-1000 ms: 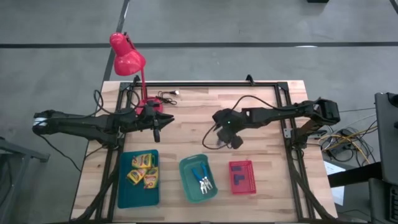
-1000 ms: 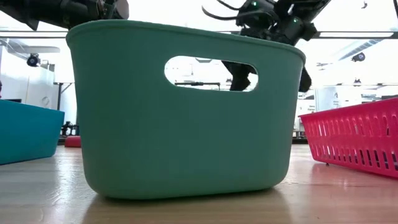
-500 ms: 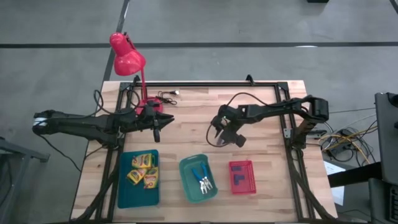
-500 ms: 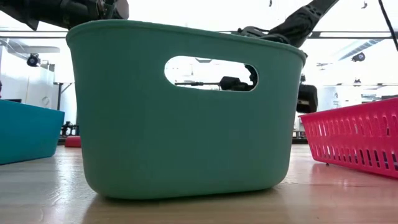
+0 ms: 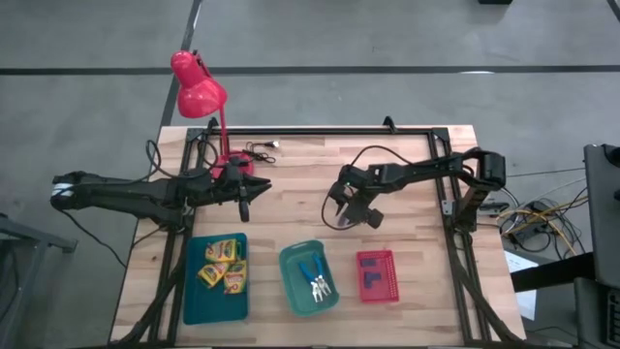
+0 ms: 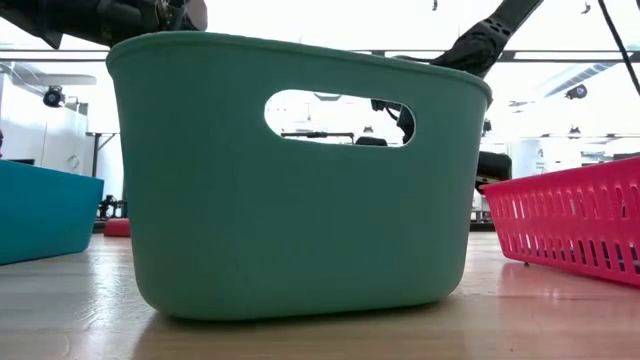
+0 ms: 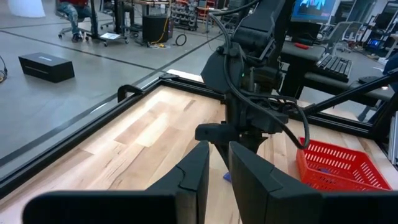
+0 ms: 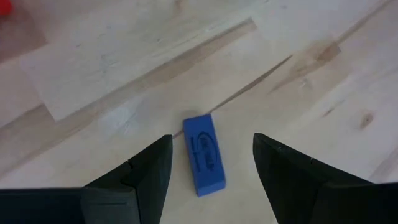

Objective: Pick & Place School Supplies
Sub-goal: Put the purple eraser into the red bin

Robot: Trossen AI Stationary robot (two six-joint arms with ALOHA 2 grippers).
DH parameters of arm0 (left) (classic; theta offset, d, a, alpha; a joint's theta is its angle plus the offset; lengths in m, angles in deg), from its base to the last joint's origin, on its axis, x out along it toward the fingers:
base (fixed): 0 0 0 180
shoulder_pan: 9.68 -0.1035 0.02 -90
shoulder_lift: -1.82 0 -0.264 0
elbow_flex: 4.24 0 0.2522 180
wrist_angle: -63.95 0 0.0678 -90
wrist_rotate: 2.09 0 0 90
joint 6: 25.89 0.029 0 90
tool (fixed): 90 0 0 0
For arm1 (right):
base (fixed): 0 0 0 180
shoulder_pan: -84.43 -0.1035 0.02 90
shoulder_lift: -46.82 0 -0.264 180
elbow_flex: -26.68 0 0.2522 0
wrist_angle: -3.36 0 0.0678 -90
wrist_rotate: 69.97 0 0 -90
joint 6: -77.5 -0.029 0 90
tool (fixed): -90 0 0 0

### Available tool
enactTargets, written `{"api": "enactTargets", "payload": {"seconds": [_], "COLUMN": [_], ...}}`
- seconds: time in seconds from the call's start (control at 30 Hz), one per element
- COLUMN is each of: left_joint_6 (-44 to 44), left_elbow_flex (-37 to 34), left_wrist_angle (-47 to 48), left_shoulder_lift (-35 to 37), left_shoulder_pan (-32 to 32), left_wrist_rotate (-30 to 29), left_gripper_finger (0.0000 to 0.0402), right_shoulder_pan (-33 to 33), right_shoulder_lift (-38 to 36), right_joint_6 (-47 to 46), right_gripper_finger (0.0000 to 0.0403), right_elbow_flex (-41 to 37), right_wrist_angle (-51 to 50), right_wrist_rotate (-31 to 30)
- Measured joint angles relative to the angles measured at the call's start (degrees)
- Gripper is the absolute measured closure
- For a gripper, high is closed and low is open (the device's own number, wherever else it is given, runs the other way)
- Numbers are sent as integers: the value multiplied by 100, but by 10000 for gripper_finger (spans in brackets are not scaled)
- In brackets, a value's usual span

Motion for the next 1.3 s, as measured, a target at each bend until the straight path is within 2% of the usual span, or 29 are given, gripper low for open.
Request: {"api": "enactTargets", "payload": {"seconds": [0.57, 0.87, 1.1, 1.3], "left_joint_6": [0, 0, 0, 0], "left_elbow_flex": [0, 0, 0, 0], "left_wrist_angle": [13, 7, 7, 5], "left_shoulder_lift": [0, -2, -7, -7], "left_shoulder_pan": [4, 2, 2, 0], "left_wrist_rotate": [-1, -2, -2, -2], "left_gripper_finger": [335, 335, 335, 335], "right_shoulder_pan": [43, 224, 712, 834], "right_shoulder_lift": [223, 267, 131, 80], "right_joint_6": [-79, -152, -333, -55], "right_gripper_finger": [184, 184, 184, 184], "right_elbow_flex": [-54, -54, -146, -254], "right_wrist_angle": [173, 342, 256, 386], "right_wrist_rotate": [199, 639, 1521, 1537]}}
